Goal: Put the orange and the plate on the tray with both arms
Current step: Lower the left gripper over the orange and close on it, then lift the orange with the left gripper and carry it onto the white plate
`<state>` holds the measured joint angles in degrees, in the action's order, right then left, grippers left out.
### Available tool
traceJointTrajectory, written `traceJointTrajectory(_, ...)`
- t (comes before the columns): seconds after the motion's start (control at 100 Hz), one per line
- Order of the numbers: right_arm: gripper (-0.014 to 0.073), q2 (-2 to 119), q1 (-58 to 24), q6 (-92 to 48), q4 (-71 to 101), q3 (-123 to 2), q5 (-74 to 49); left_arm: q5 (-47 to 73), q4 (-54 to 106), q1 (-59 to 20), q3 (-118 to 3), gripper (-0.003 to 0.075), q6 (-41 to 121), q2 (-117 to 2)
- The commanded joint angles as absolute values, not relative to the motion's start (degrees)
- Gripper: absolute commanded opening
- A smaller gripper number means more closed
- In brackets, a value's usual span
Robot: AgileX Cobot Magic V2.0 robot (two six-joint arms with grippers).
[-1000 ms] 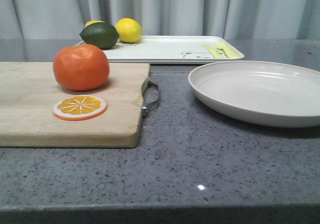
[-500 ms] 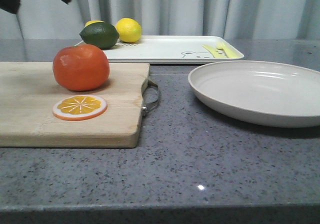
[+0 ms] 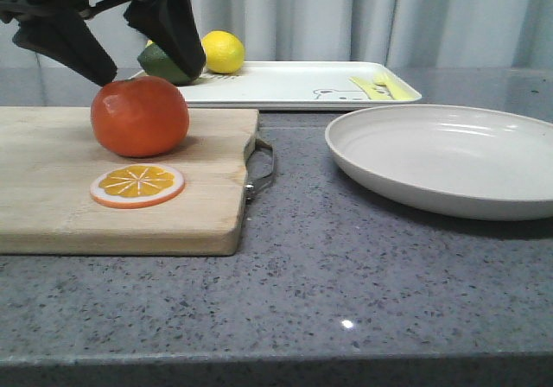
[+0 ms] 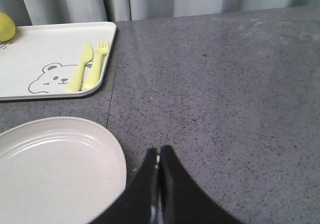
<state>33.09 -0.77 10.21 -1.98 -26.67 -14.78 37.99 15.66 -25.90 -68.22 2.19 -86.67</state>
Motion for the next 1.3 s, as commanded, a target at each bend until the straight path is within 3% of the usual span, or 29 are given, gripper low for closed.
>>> traceJointTrajectory(0.0,-0.0060,33.62,-0.43,10.15,-2.09,-28.75,-9.94,36.64,16.85,-26.44,-70.18,0.0639,1.94,-85.38)
traceJointTrajectory(0.45,-0.0060,33.62,-0.43,10.15,-2.09,-28.75,-9.94,39.19,17.62,-26.44,-70.18,0.0586,1.94,-87.39)
traceJointTrajectory(0.83,-0.0060,33.62,-0.43,10.15,-2.09,-28.75,-10.00,41.13,17.74,-26.44,-71.91,0.0418,2.30,-87.39)
traceJointTrajectory(1.01,-0.0060,33.62,-0.43,10.15,-2.09,-28.75,-10.00,43.28,18.70,-27.21,-76.89,0.0407,2.30,-87.39)
traceJointTrajectory(1.29,-0.0060,33.62,-0.43,10.15,-2.09,-28.75,-10.00,41.31,18.70,-35.72,-83.48,0.0407,2.30,-88.65)
